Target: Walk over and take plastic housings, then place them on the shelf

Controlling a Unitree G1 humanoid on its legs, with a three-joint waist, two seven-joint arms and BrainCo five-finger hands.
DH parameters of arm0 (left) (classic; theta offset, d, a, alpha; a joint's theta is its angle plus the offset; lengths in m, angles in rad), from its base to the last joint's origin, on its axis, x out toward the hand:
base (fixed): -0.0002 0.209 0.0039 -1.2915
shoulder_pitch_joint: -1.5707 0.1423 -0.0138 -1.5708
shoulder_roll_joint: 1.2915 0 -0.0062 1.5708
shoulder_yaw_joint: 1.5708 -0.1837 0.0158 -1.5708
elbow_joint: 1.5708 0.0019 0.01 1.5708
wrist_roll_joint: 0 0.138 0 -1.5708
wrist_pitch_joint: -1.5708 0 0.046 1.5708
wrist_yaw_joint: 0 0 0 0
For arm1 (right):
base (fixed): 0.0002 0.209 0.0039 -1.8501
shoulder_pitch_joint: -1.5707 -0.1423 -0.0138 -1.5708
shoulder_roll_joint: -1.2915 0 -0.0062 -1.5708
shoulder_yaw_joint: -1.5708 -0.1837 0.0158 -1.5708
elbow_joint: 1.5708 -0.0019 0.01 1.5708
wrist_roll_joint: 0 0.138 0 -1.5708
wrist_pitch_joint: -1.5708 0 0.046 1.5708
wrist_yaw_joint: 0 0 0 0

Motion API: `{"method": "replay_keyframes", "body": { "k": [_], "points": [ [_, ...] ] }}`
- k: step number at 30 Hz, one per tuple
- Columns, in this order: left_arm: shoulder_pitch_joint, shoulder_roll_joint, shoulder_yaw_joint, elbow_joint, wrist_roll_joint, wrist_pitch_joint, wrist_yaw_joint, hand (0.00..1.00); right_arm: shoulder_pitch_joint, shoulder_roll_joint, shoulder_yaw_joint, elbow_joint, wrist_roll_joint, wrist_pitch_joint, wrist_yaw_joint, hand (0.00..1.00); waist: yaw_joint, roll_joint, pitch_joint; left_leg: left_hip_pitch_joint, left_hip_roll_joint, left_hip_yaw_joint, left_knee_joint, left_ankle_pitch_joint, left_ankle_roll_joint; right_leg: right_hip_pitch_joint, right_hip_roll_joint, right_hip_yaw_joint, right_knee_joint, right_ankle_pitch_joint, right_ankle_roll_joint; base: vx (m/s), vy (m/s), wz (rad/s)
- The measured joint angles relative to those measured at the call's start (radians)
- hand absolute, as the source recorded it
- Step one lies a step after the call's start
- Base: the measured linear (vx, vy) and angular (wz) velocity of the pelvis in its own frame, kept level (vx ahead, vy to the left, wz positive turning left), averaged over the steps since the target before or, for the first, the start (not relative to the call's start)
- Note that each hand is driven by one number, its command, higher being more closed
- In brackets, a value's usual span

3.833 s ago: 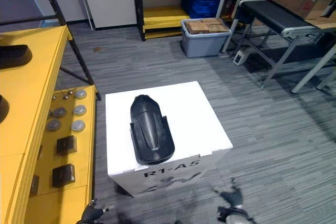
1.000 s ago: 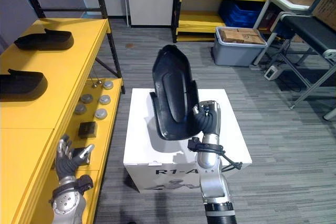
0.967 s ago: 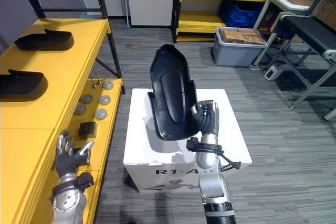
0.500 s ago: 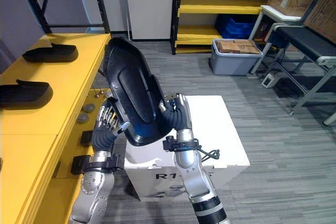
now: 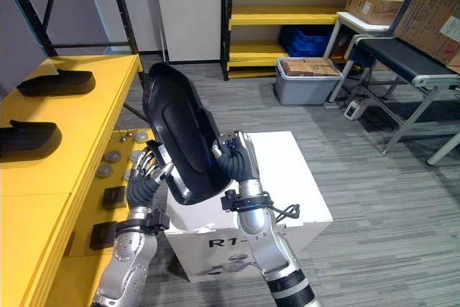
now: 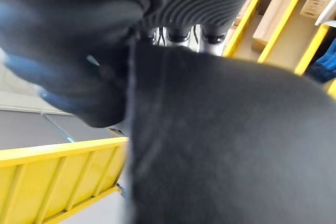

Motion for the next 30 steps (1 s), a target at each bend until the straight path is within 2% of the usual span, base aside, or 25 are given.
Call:
{"method": "replay_keyframes", "body": {
  "k": [5, 8, 13, 14, 23, 30],
  "points": [
    [-0.001, 0.022, -0.027, 0.001, -0.055, 0.007, 0.002, 1.0, 0.0, -0.011, 0.043, -0.018, 0.0, -0.011, 0.0, 1.0, -0.018, 0.002, -0.01, -0.015, 0.0, 0.0, 0.006, 0.0, 0.0, -0.011, -0.001, 0.0, 0.0, 0.004, 0.0, 0.0, 0.0, 0.0],
    [-0.004, 0.021, -0.071, 0.001, -0.092, 0.023, 0.0, 1.0, 0.001, -0.018, 0.059, -0.018, 0.0, -0.017, -0.001, 1.0, -0.02, 0.004, -0.018, -0.014, 0.0, 0.0, 0.007, 0.0, 0.0, -0.011, -0.001, 0.0, 0.0, 0.005, 0.0, 0.0, 0.0, 0.0],
    [-0.006, 0.021, -0.079, 0.001, -0.093, 0.024, -0.003, 1.0, 0.011, -0.022, 0.061, -0.015, 0.001, -0.034, -0.001, 1.0, -0.022, 0.015, -0.028, -0.012, 0.0, 0.0, 0.007, 0.0, 0.0, -0.009, -0.001, 0.0, 0.0, 0.005, -0.001, 0.0, 0.0, 0.0],
    [-0.006, 0.021, -0.078, 0.001, -0.094, 0.025, -0.003, 1.0, 0.015, -0.022, 0.061, -0.013, 0.002, -0.041, -0.002, 0.0, -0.022, 0.017, -0.031, -0.012, 0.001, 0.0, 0.007, 0.0, 0.0, -0.009, 0.0, 0.0, 0.0, 0.005, -0.001, 0.0, 0.0, 0.0],
    [-0.006, 0.023, -0.07, 0.022, -0.089, 0.041, -0.006, 1.0, 0.056, -0.037, 0.056, 0.022, 0.034, -0.077, 0.003, 0.0, -0.023, 0.017, -0.043, -0.01, 0.002, 0.005, 0.007, 0.0, 0.0, -0.008, 0.001, 0.002, 0.0, 0.007, -0.003, 0.0, 0.0, 0.0],
    [-0.036, 0.014, -0.047, 0.001, 0.008, 0.061, -0.077, 1.0, 0.105, -0.081, -0.072, -0.05, 0.197, -0.107, 0.108, 0.0, -0.02, 0.016, -0.042, 0.009, 0.004, 0.021, 0.003, -0.002, 0.0, 0.002, 0.003, 0.019, 0.0, 0.008, -0.003, 0.0, 0.005, -0.06]
  ]
}}
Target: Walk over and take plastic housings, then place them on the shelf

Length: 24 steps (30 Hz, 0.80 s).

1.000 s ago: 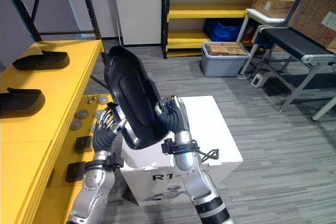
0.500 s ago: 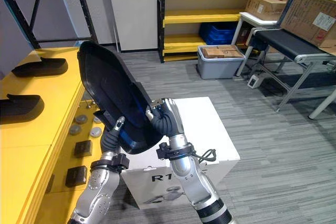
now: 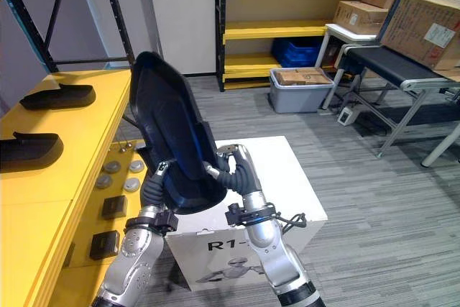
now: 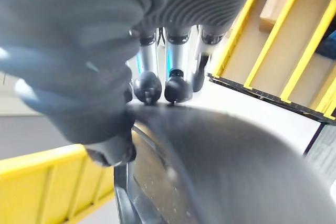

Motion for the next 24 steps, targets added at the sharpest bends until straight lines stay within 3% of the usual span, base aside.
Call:
{"method": "replay_keyframes", "body": {
  "k": [2, 3, 5, 8, 11, 13, 14, 15, 17, 20, 22, 24],
  "points": [
    [0.0, -0.014, 0.013, -0.036, 0.038, 0.0, -0.039, 1.0, 0.019, -0.03, -0.103, -0.078, 0.098, -0.047, 0.04, 0.0, -0.004, 0.0, 0.001, 0.0, 0.001, 0.007, 0.0, -0.004, 0.0, -0.005, 0.001, 0.007, 0.002, 0.0, 0.0, -0.01, 0.021, -0.12],
    [0.001, -0.02, 0.025, -0.04, 0.038, -0.001, -0.05, 1.0, 0.019, -0.032, -0.145, -0.09, 0.122, -0.051, 0.042, 0.0, -0.005, 0.0, 0.001, 0.001, 0.001, 0.01, 0.0, -0.005, 0.0, -0.006, 0.001, 0.01, 0.003, 0.0, 0.0, -0.01, 0.013, -0.09],
    [0.021, -0.025, 0.093, -0.053, 0.043, -0.002, -0.075, 1.0, 0.019, -0.035, -0.395, -0.097, 0.221, -0.058, 0.04, 0.0, -0.006, 0.0, 0.001, 0.001, 0.004, 0.016, 0.0, -0.01, -0.001, -0.009, 0.003, 0.016, 0.004, -0.001, 0.001, -0.01, 0.009, -0.09],
    [0.089, -0.028, 0.202, -0.073, 0.062, -0.003, -0.073, 1.0, 0.052, -0.062, -0.604, -0.092, 0.305, -0.062, 0.034, 0.0, -0.024, 0.004, 0.005, 0.0, 0.007, 0.028, 0.0, -0.013, -0.002, -0.017, 0.008, 0.03, 0.003, -0.001, 0.001, 0.01, 0.006, -0.14],
    [0.154, -0.034, 0.278, -0.107, 0.096, -0.003, -0.071, 1.0, 0.129, -0.067, -0.729, -0.057, 0.36, -0.064, 0.034, 0.0, -0.037, 0.003, 0.006, -0.003, 0.01, 0.033, -0.001, -0.017, -0.004, -0.022, 0.011, 0.034, 0.002, -0.002, 0.003, 0.03, -0.01, -0.05],
    [0.185, -0.039, 0.296, -0.144, 0.111, -0.003, -0.071, 1.0, 0.169, -0.065, -0.775, 0.018, 0.375, -0.064, 0.034, 0.0, -0.045, 0.002, 0.01, -0.004, 0.01, 0.034, -0.001, -0.019, -0.003, -0.023, 0.011, 0.036, 0.002, -0.003, 0.004, 0.01, 0.005, -0.05],
    [0.258, -0.058, 0.343, -0.232, 0.147, -0.038, -0.073, 1.0, 0.258, -0.018, -0.848, 0.301, 0.376, -0.048, 0.033, 0.0, -0.052, 0.008, 0.018, -0.003, 0.013, 0.04, 0.006, -0.032, -0.003, -0.029, 0.01, 0.042, 0.002, -0.005, 0.007, -0.02, 0.027, -0.16],
    [0.276, -0.069, 0.361, -0.246, 0.148, -0.044, -0.073, 1.0, 0.276, -0.013, -0.853, 0.334, 0.384, -0.02, 0.037, 0.0, -0.052, 0.015, 0.023, -0.004, 0.014, 0.048, 0.014, -0.039, -0.003, -0.03, 0.009, 0.051, 0.003, -0.006, 0.007, -0.03, 0.032, -0.2],
    [0.287, -0.072, 0.376, -0.248, 0.148, -0.045, -0.073, 1.0, 0.292, -0.01, -0.855, 0.342, 0.394, -0.014, 0.04, 0.0, -0.055, 0.021, 0.027, -0.005, 0.014, 0.053, 0.02, -0.043, -0.002, -0.03, 0.008, 0.057, 0.005, -0.006, 0.008, 0.0, 0.022, -0.11],
    [0.294, -0.083, 0.369, -0.248, 0.149, -0.05, -0.085, 1.0, 0.291, -0.005, -0.868, 0.584, 0.399, -0.031, 0.058, 0.0, -0.053, 0.016, 0.028, -0.006, 0.014, 0.05, 0.024, -0.046, -0.001, -0.031, 0.006, 0.054, 0.006, -0.008, 0.009, 0.0, 0.0, 0.01],
    [0.32, -0.093, 0.361, -0.247, 0.157, -0.051, -0.112, 1.0, 0.301, 0.041, -0.865, 0.811, 0.418, 0.014, 0.085, 0.0, -0.046, 0.02, 0.032, -0.014, 0.013, 0.046, 0.024, -0.045, -0.001, -0.03, 0.005, 0.051, 0.006, -0.009, 0.01, 0.04, -0.002, 0.05],
    [0.335, -0.093, 0.353, -0.239, 0.157, -0.05, -0.114, 1.0, 0.33, 0.071, -0.812, 0.894, 0.417, 0.037, 0.112, 0.0, -0.046, 0.02, 0.036, -0.015, 0.012, 0.047, 0.026, -0.045, -0.001, -0.03, 0.005, 0.05, 0.007, -0.01, 0.009, 0.02, 0.0, 0.02]
  ]
}}
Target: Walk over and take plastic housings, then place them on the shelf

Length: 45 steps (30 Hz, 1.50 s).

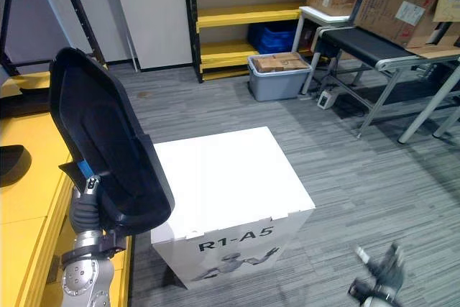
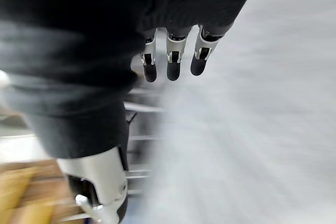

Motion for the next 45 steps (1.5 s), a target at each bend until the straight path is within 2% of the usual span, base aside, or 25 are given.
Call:
{"method": "replay_keyframes", "body": {
  "k": [2, 6, 11, 17, 20, 24, 26, 28, 29, 30, 32, 33, 34, 35, 36, 37, 38, 40, 41, 42, 43, 44, 45],
  "points": [
    [0.007, -0.001, -0.033, 0.005, 0.0, 0.001, -0.008, 1.0, 0.045, 0.038, 0.113, 0.056, -0.011, 0.022, 0.046, 0.0, -0.001, 0.005, 0.0, 0.003, -0.001, -0.004, 0.002, 0.0, 0.0, 0.002, -0.002, -0.006, 0.016, -0.01, 0.004, 0.0, -0.004, 0.07],
    [0.007, 0.021, -0.081, 0.034, 0.001, 0.001, -0.041, 1.0, 0.041, 0.059, 0.209, 0.131, -0.06, 0.025, 0.103, 0.0, -0.001, 0.002, 0.001, 0.028, -0.005, -0.022, -0.003, 0.0, 0.0, 0.024, -0.009, -0.022, 0.035, -0.024, 0.005, -0.02, 0.005, 0.13],
    [0.011, 0.028, -0.085, 0.08, 0.019, 0.002, -0.044, 1.0, 0.031, 0.061, 0.315, 0.164, -0.12, 0.026, 0.119, 0.0, 0.007, 0.001, 0.002, 0.032, -0.009, -0.052, -0.013, 0.014, 0.004, 0.036, -0.015, -0.054, 0.035, -0.024, 0.005, -0.05, -0.008, 0.17],
    [0.018, 0.029, -0.106, 0.083, 0.021, 0.007, -0.045, 1.0, 0.022, 0.053, 0.345, 0.193, -0.174, 0.03, 0.121, 0.0, 0.019, -0.007, 0.006, 0.045, -0.012, -0.097, -0.04, 0.041, 0.002, 0.062, -0.017, -0.105, 0.028, -0.024, 0.005, -0.03, -0.024, 0.25],
    [0.018, 0.026, -0.111, 0.083, 0.021, 0.007, -0.046, 1.0, 0.01, 0.03, 0.402, 0.202, -0.2, 0.03, 0.122, 0.0, 0.024, -0.011, 0.007, 0.034, -0.019, -0.14, -0.04, 0.05, 0.004, 0.075, -0.023, -0.143, 0.028, -0.032, 0.006, -0.04, -0.025, 0.43],
    [0.008, 0.026, -0.149, 0.083, 0.021, 0.011, -0.046, 1.0, -0.002, 0.019, 0.449, 0.22, -0.205, 0.03, 0.121, 0.0, 0.046, -0.024, 0.019, -0.009, -0.044, -0.253, -0.023, 0.073, 0.004, 0.069, -0.047, -0.252, 0.093, -0.077, 0.012, -0.03, -0.034, 0.93],
    [-0.027, 0.026, -0.181, 0.079, 0.021, 0.011, -0.045, 1.0, -0.022, 0.017, 0.463, 0.245, -0.209, 0.031, 0.118, 0.0, 0.067, -0.034, 0.039, -0.057, -0.073, -0.37, -0.001, 0.093, 0.001, 0.064, -0.075, -0.373, 0.157, -0.124, 0.019, -0.02, -0.037, 1.5],
    [-0.052, 0.025, -0.198, 0.077, 0.021, 0.011, -0.041, 1.0, -0.043, 0.014, 0.464, 0.249, -0.216, 0.03, 0.112, 0.0, 0.082, -0.032, 0.051, -0.102, -0.089, -0.437, 0.002, 0.116, -0.006, 0.051, -0.092, -0.454, 0.184, -0.143, 0.022, -0.02, -0.009, 1.29],
    [-0.063, 0.022, -0.194, 0.071, 0.021, 0.011, -0.038, 1.0, -0.073, 0.014, 0.465, 0.256, -0.221, 0.03, 0.106, 0.0, 0.096, -0.028, 0.07, -0.127, -0.089, -0.411, 0.005, 0.113, -0.007, 0.053, -0.103, -0.499, 0.193, -0.143, 0.022, -0.03, 0.012, 1.17],
    [-0.063, 0.022, -0.193, 0.063, 0.021, 0.011, -0.036, 1.0, -0.09, 0.017, 0.465, 0.265, -0.221, 0.03, 0.102, 0.0, 0.096, -0.027, 0.077, -0.141, -0.072, -0.346, 0.011, 0.103, 0.012, 0.058, -0.106, -0.524, 0.194, -0.143, 0.022, -0.03, 0.016, 1.13],
    [-0.065, 0.011, -0.196, 0.051, 0.021, 0.011, -0.034, 1.0, -0.118, 0.014, 0.471, 0.273, -0.222, 0.03, 0.094, 0.0, 0.095, -0.019, 0.091, -0.197, 0.019, 0.014, 0.086, 0.088, 0.031, 0.074, -0.129, -0.613, 0.209, -0.146, 0.026, -0.01, 0.039, 1.13],
    [-0.066, 0.007, -0.199, 0.051, 0.021, 0.011, -0.032, 1.0, -0.125, 0.012, 0.471, 0.272, -0.223, 0.03, 0.092, 0.0, 0.093, -0.011, 0.09, -0.202, 0.043, 0.108, 0.108, 0.081, 0.042, 0.081, -0.135, -0.632, 0.215, -0.148, 0.03, 0.06, 0.086, 1.05],
    [-0.074, 0.007, -0.213, 0.051, 0.021, 0.011, -0.03, 1.0, -0.128, 0.008, 0.471, 0.267, -0.226, 0.03, 0.089, 0.0, 0.088, -0.007, 0.088, -0.205, 0.08, 0.275, 0.152, 0.058, 0.079, 0.096, -0.154, -0.678, 0.233, -0.156, 0.043, 0.15, 0.11, 1.14],
    [-0.091, 0.01, -0.22, 0.052, 0.021, 0.011, -0.03, 1.0, -0.13, 0.008, 0.475, 0.267, -0.228, 0.031, 0.084, 0.0, 0.081, -0.012, 0.088, -0.211, 0.106, 0.394, 0.197, 0.026, 0.107, 0.106, -0.175, -0.717, 0.24, -0.157, 0.044, 0.18, 0.113, 1.14],
    [-0.102, 0.013, -0.226, 0.052, 0.02, 0.011, -0.03, 1.0, -0.136, 0.009, 0.479, 0.267, -0.23, 0.031, 0.081, 0.0, 0.081, -0.01, 0.086, -0.218, 0.117, 0.439, 0.223, 0.01, 0.113, 0.107, -0.183, -0.737, 0.241, -0.158, 0.046, 0.22, 0.129, 1.01],
    [-0.128, 0.015, -0.239, 0.055, 0.019, 0.009, -0.029, 1.0, -0.148, 0.013, 0.48, 0.267, -0.234, 0.034, 0.078, 0.0, 0.081, -0.006, 0.087, -0.241, 0.132, 0.475, 0.279, -0.017, 0.103, 0.11, -0.196, -0.767, 0.247, -0.157, 0.061, 0.22, 0.149, 0.83],
    [-0.158, 0.016, -0.251, 0.075, 0.016, 0.007, -0.029, 1.0, -0.151, 0.022, 0.48, 0.267, -0.235, 0.036, 0.078, 0.0, 0.077, -0.002, 0.085, -0.262, 0.114, 0.443, 0.308, -0.028, 0.091, 0.125, -0.212, -0.798, 0.254, -0.156, 0.076, 0.23, 0.183, 0.85],
    [-0.197, 0.014, -0.282, 0.122, 0.016, 0.009, -0.03, 1.0, -0.155, 0.033, 0.479, 0.264, -0.235, 0.038, 0.078, 0.0, 0.06, -0.014, 0.084, -0.266, 0.063, 0.393, 0.309, -0.042, 0.101, 0.16, -0.251, -0.851, 0.278, -0.157, 0.075, 0.16, 0.141, 0.92],
    [-0.203, 0.012, -0.296, 0.129, 0.016, 0.01, -0.03, 1.0, -0.158, 0.032, 0.477, 0.264, -0.238, 0.039, 0.078, 0.0, 0.058, -0.014, 0.085, -0.268, 0.053, 0.388, 0.316, -0.053, 0.104, 0.162, -0.269, -0.852, 0.3, -0.157, 0.076, 0.45, 0.546, 1.88],
    [-0.244, 0.017, -0.374, 0.178, 0.02, 0.013, -0.029, 1.0, -0.15, 0.043, 0.48, 0.239, -0.243, 0.057, 0.075, 0.0, 0.025, -0.014, 0.088, -0.227, -0.031, 0.275, 0.351, -0.146, 0.14, 0.017, -0.417, -0.476, 0.76, -0.174, -0.011, 0.49, 0.549, 1.77],
    [-0.252, 0.017, -0.373, 0.197, 0.02, 0.012, -0.022, 1.0, -0.142, 0.052, 0.481, 0.226, -0.243, 0.058, 0.076, 0.0, 0.011, -0.015, 0.088, -0.202, -0.042, 0.247, 0.325, -0.143, 0.141, -0.046, -0.35, -0.306, 0.792, -0.246, -0.001, 0.47, 0.526, 1.76],
    [-0.253, 0.017, -0.373, 0.209, 0.021, 0.012, -0.018, 1.0, -0.136, 0.055, 0.483, 0.225, -0.242, 0.058, 0.076, 0.0, 0.008, -0.016, 0.087, -0.182, -0.051, 0.238, 0.311, -0.142, 0.14, -0.08, -0.312, -0.228, 0.803, -0.277, 0.002, 0.19, 0.077, 0.64],
    [-0.253, 0.016, -0.375, 0.222, 0.021, 0.012, -0.017, 1.0, -0.128, 0.055, 0.489, 0.224, -0.241, 0.058, 0.076, 0.0, 0.008, -0.016, 0.086, -0.159, -0.064, 0.227, 0.297, -0.142, 0.14, -0.122, -0.29, -0.205, 0.801, -0.294, 0.008, 0.22, 0.057, 0.41]
  ]
}}
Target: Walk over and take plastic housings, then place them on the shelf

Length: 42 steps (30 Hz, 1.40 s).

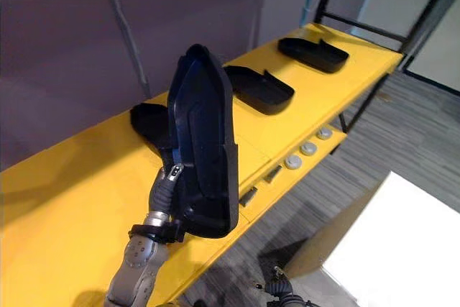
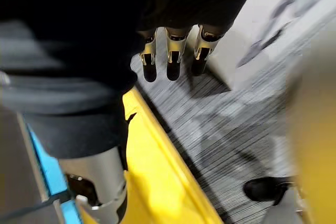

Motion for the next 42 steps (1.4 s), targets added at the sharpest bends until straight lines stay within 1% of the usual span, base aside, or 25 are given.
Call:
{"method": "replay_keyframes", "body": {
  "k": [2, 3, 4, 5, 6, 7, 9, 12, 17, 20, 22, 24, 25, 27, 28, 29, 30, 31, 32, 35, 38, 39, 40, 41, 42],
  "points": [
    [-0.012, -0.002, -0.004, 0.006, 0.0, 0.004, 0.002, 1.0, -0.002, 0.004, 0.0, -0.031, 0.002, 0.002, 0.001, 0.0, 0.007, 0.003, 0.007, 0.018, -0.02, -0.046, -0.027, 0.001, -0.002, -0.08, 0.075, 0.07, -0.02, -0.036, -0.027, 0.19, 0.015, 0.5],
    [-0.03, -0.001, -0.02, 0.009, 0.001, 0.005, 0.006, 1.0, 0.012, 0.01, -0.004, -0.061, 0.003, 0.002, 0.0, 0.0, -0.013, 0.006, 0.008, 0.013, -0.02, -0.095, -0.034, 0.007, -0.01, -0.111, 0.18, 0.193, -0.057, -0.06, -0.051, 0.16, -0.126, 1.45],
    [-0.058, 0.0, -0.049, 0.025, 0.003, 0.002, 0.015, 1.0, 0.025, 0.016, -0.009, -0.087, 0.022, -0.002, -0.003, 0.0, -0.051, 0.007, 0.006, 0.004, -0.023, -0.188, -0.035, 0.024, -0.022, -0.123, 0.308, 0.371, -0.14, -0.083, -0.024, 0.16, -0.166, 2.33],
    [-0.106, -0.005, -0.08, 0.053, 0.011, 0.002, 0.015, 1.0, 0.037, 0.014, -0.013, -0.103, 0.032, -0.006, -0.009, 0.0, -0.053, -0.009, 0.007, 0.0, -0.045, -0.258, -0.014, 0.028, -0.03, -0.116, 0.339, 0.457, -0.267, -0.035, -0.023, 0.19, -0.218, 2.15],
    [-0.125, -0.005, -0.089, 0.056, 0.02, 0.001, 0.013, 1.0, 0.041, 0.014, -0.012, -0.098, 0.035, -0.006, -0.012, 0.0, -0.037, -0.03, 0.009, 0.01, -0.069, -0.276, -0.013, 0.028, -0.033, -0.115, 0.311, 0.448, -0.3, 0.017, -0.014, 0.18, -0.202, 1.73],
    [-0.129, -0.025, -0.088, 0.07, 0.037, 0.002, 0.015, 1.0, 0.05, 0.005, -0.019, -0.086, 0.046, -0.002, -0.014, 0.0, -0.029, -0.015, 0.006, 0.018, -0.062, -0.307, 0.008, 0.029, -0.05, -0.062, 0.302, 0.391, -0.316, 0.01, -0.011, 0.18, -0.185, 1.09],
    [-0.116, -0.04, -0.074, 0.037, 0.049, -0.002, 0.022, 1.0, 0.096, 0.008, -0.011, -0.133, 0.046, -0.004, -0.017, 0.0, 0.004, -0.004, -0.013, 0.032, -0.029, -0.262, 0.005, 0.011, -0.096, 0.008, 0.308, 0.321, -0.378, 0.016, -0.02, 0.15, -0.159, 0.97],
    [-0.09, -0.039, -0.065, -0.031, 0.084, -0.004, 0.024, 1.0, 0.113, 0.025, -0.007, -0.153, 0.046, -0.004, -0.016, 0.0, 0.041, -0.006, -0.022, 0.065, -0.014, -0.246, -0.034, 0.016, -0.109, 0.055, 0.315, 0.286, -0.413, 0.018, -0.025, 0.08, -0.103, 0.46],
    [-0.009, -0.039, -0.052, -0.092, 0.122, -0.006, 0.028, 1.0, 0.131, 0.046, 0.007, -0.156, 0.042, -0.004, -0.014, 0.0, 0.062, -0.013, -0.034, 0.072, -0.02, -0.26, -0.038, 0.021, -0.114, 0.109, 0.312, 0.251, -0.474, 0.03, -0.039, 0.03, -0.005, 0.21],
    [0.02, -0.039, -0.028, -0.137, 0.125, -0.006, 0.031, 1.0, 0.133, 0.053, 0.012, -0.157, 0.041, -0.004, -0.015, 0.0, 0.065, -0.036, -0.025, 0.048, -0.029, -0.303, -0.001, 0.022, -0.114, 0.124, 0.303, 0.193, -0.474, 0.03, -0.039, -0.05, -0.002, 0.56],
    [0.03, -0.039, 0.006, -0.183, 0.123, -0.007, 0.041, 1.0, 0.116, 0.05, 0.013, -0.146, 0.041, -0.005, -0.017, 0.0, 0.068, -0.054, -0.02, 0.0, -0.033, -0.304, 0.04, 0.028, -0.135, 0.112, 0.289, 0.154, -0.476, 0.033, -0.044, -0.09, 0.013, 0.55],
    [0.03, -0.036, 0.014, -0.194, 0.117, -0.027, 0.057, 1.0, 0.083, 0.041, 0.013, -0.106, 0.034, -0.005, -0.019, 0.0, 0.067, -0.051, -0.019, -0.069, 0.057, -0.17, 0.211, -0.033, -0.103, 0.084, 0.282, 0.115, -0.479, 0.039, -0.055, -0.08, 0.035, 0.42],
    [0.032, -0.034, 0.027, -0.188, 0.116, -0.029, 0.061, 1.0, 0.052, 0.028, 0.011, -0.066, 0.017, -0.004, -0.022, 0.0, 0.06, -0.048, -0.016, -0.078, 0.161, -0.124, 0.336, -0.069, -0.103, 0.083, 0.27, 0.1, -0.464, 0.039, -0.055, -0.06, 0.076, 0.27],
    [0.033, -0.033, 0.032, -0.179, 0.115, -0.031, 0.066, 1.0, 0.042, 0.015, 0.011, -0.051, 0.011, -0.004, -0.027, 0.0, 0.053, -0.048, -0.018, -0.044, 0.241, -0.118, 0.361, -0.074, -0.114, 0.074, 0.241, 0.094, -0.454, 0.039, -0.054, -0.06, 0.192, 0.23],
    [0.032, -0.032, 0.034, -0.178, 0.114, -0.035, 0.077, 1.0, 0.027, -0.001, 0.01, -0.033, 0.0, -0.004, -0.03, 0.0, 0.026, -0.036, -0.031, -0.025, 0.294, -0.138, 0.323, -0.067, -0.126, 0.065, 0.209, 0.074, -0.442, 0.046, -0.043, -0.04, 0.391, 0.4],
    [0.024, -0.033, 0.03, -0.177, 0.114, -0.037, 0.079, 1.0, 0.021, -0.012, 0.009, -0.015, -0.001, -0.002, -0.035, 0.0, 0.01, -0.021, -0.04, -0.009, 0.309, -0.164, 0.247, -0.036, -0.162, 0.044, 0.189, 0.068, -0.43, 0.055, -0.028, -0.02, 0.344, 0.5],
    [0.015, -0.035, 0.026, -0.175, 0.114, -0.04, 0.081, 1.0, 0.022, -0.018, 0.009, -0.011, -0.001, -0.002, -0.036, 0.0, 0.002, -0.008, -0.046, 0.005, 0.312, -0.181, 0.171, 0.016, -0.184, 0.035, 0.179, 0.058, -0.429, 0.06, -0.018, -0.01, 0.491, 0.56],
    [-0.009, -0.04, 0.017, -0.168, 0.114, -0.042, 0.086, 1.0, 0.017, -0.021, -0.01, -0.004, 0.0, -0.002, -0.036, 0.0, -0.014, 0.018, -0.058, 0.026, 0.288, -0.225, 0.053, 0.038, -0.268, 0.025, 0.162, 0.035, -0.447, 0.086, 0.023, -0.03, 0.523, 0.73],
    [-0.043, -0.03, 0.006, -0.147, 0.114, -0.046, 0.097, 1.0, 0.008, -0.01, -0.013, 0.014, 0.002, -0.002, -0.039, 0.0, -0.025, 0.01, -0.057, 0.033, 0.254, -0.222, -0.006, 0.023, -0.28, 0.03, 0.128, 0.019, -0.48, 0.12, 0.052, -0.04, 0.621, 0.71],
    [-0.084, 0.015, 0.012, -0.093, 0.113, -0.048, 0.118, 1.0, -0.005, 0.054, -0.006, 0.021, 0.0, -0.003, -0.035, 0.0, -0.005, -0.027, -0.035, 0.007, 0.193, -0.221, -0.004, 0.017, -0.267, 0.03, 0.078, 0.023, -0.535, 0.224, 0.056, -0.08, 0.42, 0.25],
    [-0.083, 0.035, 0.021, -0.077, 0.118, -0.048, 0.126, 1.0, -0.02, 0.057, 0.007, 0.024, 0.001, -0.003, -0.035, 0.0, 0.003, -0.037, -0.033, -0.082, 0.162, -0.213, 0.078, 0.002, -0.239, -0.029, 0.059, 0.057, -0.541, 0.319, 0.003, -0.12, 0.331, 0.01],
    [-0.08, 0.034, 0.031, -0.073, 0.118, -0.048, 0.126, 1.0, -0.019, 0.051, 0.011, 0.022, 0.001, -0.003, -0.035, 0.0, 0.004, -0.035, -0.029, -0.075, 0.15, -0.199, 0.061, -0.002, -0.205, -0.038, 0.062, 0.112, -0.535, 0.313, 0.011, -0.1, 0.261, -0.08],
    [-0.081, 0.034, 0.038, -0.068, 0.119, -0.048, 0.126, 1.0, -0.021, 0.048, 0.012, 0.021, 0.002, -0.003, -0.034, 0.0, 0.003, -0.03, -0.021, -0.063, 0.146, -0.191, 0.049, -0.009, -0.18, -0.042, 0.072, 0.15, -0.496, 0.275, 0.037, -0.09, 0.152, 0.05],
    [-0.081, 0.031, 0.046, -0.045, 0.122, -0.047, 0.127, 1.0, -0.009, 0.048, 0.013, 0.021, 0.002, -0.003, -0.032, 0.0, 0.002, -0.043, -0.024, -0.058, 0.129, -0.194, 0.046, -0.003, -0.166, -0.06, 0.099, 0.233, -0.382, 0.174, 0.077, -0.09, 0.042, 0.22],
    [-0.071, 0.022, 0.051, -0.041, 0.126, -0.043, 0.127, 1.0, 0.007, 0.043, 0.013, 0.014, 0.003, -0.003, -0.032, 0.0, 0.004, -0.045, -0.023, -0.05, 0.115, -0.2, 0.042, -0.001, -0.161, -0.065, 0.144, 0.284, -0.303, 0.085, 0.071, -0.1, -0.001, 0.23]
  ]
}}
